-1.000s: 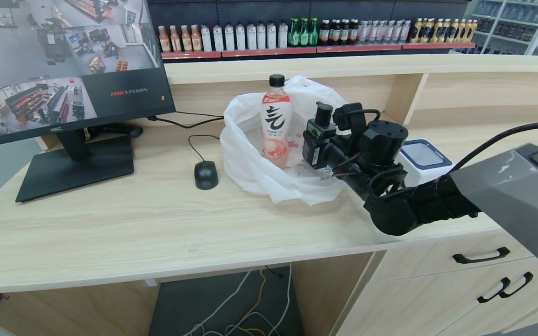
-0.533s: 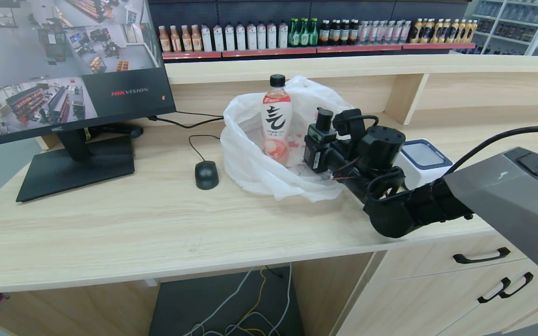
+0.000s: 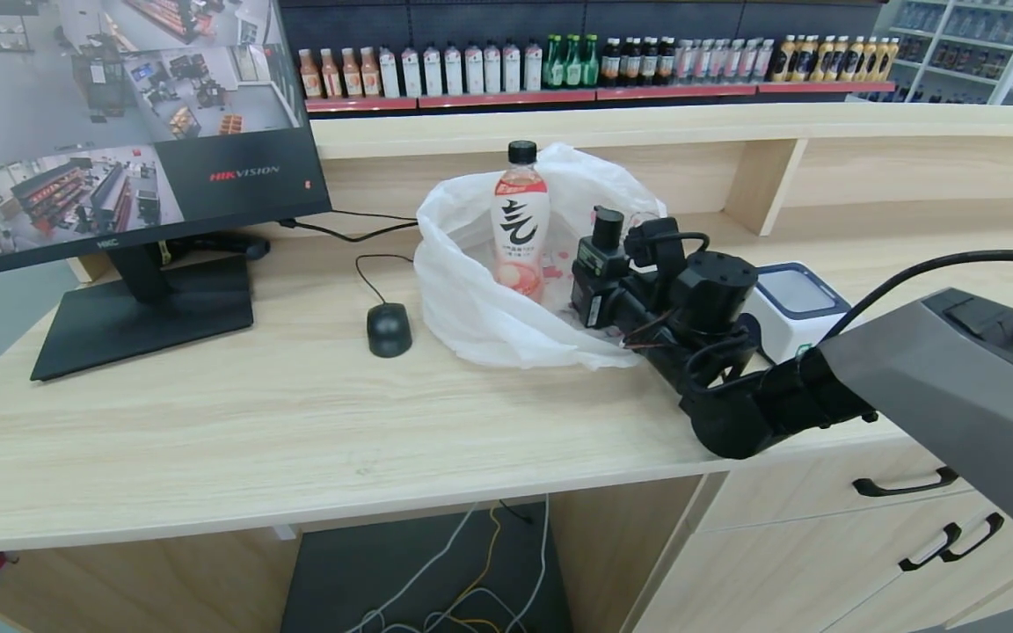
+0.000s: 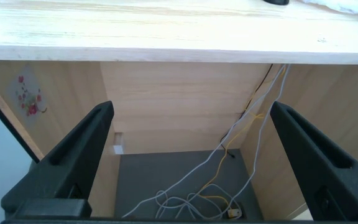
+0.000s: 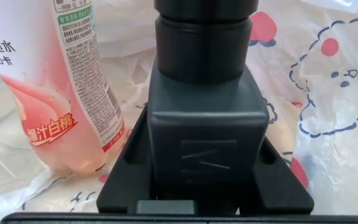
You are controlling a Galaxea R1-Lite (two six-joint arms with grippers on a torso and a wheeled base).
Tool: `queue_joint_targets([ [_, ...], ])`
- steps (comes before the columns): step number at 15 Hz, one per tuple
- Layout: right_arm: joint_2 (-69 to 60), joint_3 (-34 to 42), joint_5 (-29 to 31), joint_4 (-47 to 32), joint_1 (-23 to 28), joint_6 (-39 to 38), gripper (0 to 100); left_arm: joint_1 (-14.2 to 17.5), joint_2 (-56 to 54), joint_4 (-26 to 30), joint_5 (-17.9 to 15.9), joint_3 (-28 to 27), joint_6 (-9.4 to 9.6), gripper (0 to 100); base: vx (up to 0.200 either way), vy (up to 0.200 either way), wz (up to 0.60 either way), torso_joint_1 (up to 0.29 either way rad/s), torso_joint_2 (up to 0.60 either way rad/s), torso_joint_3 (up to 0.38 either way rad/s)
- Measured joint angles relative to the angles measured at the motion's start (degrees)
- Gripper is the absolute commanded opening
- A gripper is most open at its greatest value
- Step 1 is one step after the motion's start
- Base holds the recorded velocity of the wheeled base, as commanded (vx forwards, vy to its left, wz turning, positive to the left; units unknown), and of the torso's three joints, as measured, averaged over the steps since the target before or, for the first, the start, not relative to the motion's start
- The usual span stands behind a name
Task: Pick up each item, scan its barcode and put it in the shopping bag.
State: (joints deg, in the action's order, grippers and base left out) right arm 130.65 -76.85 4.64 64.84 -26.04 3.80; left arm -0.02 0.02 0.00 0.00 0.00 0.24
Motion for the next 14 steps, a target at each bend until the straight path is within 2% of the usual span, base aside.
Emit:
queue_joint_targets([
  [8,0.3,0.3,-0.4,-0.1,0.1,0.0,0,0.0,0.0,0.0,0.0,0.0,0.02,100,0.0,0.0,0.0,0.0,0.0,0.0],
  [9,0.3,0.3,-0.5,-0.1,0.2,0.0,100,0.0,0.0,0.0,0.0,0.0,0.02,100,0.0,0.0,0.0,0.0,0.0,0.0],
  [14,0.3,0.3,0.2,2.8,-0.1,0.0,100,0.0,0.0,0.0,0.0,0.0,0.0,100,0.0,0.0,0.0,0.0,0.0,0.0],
])
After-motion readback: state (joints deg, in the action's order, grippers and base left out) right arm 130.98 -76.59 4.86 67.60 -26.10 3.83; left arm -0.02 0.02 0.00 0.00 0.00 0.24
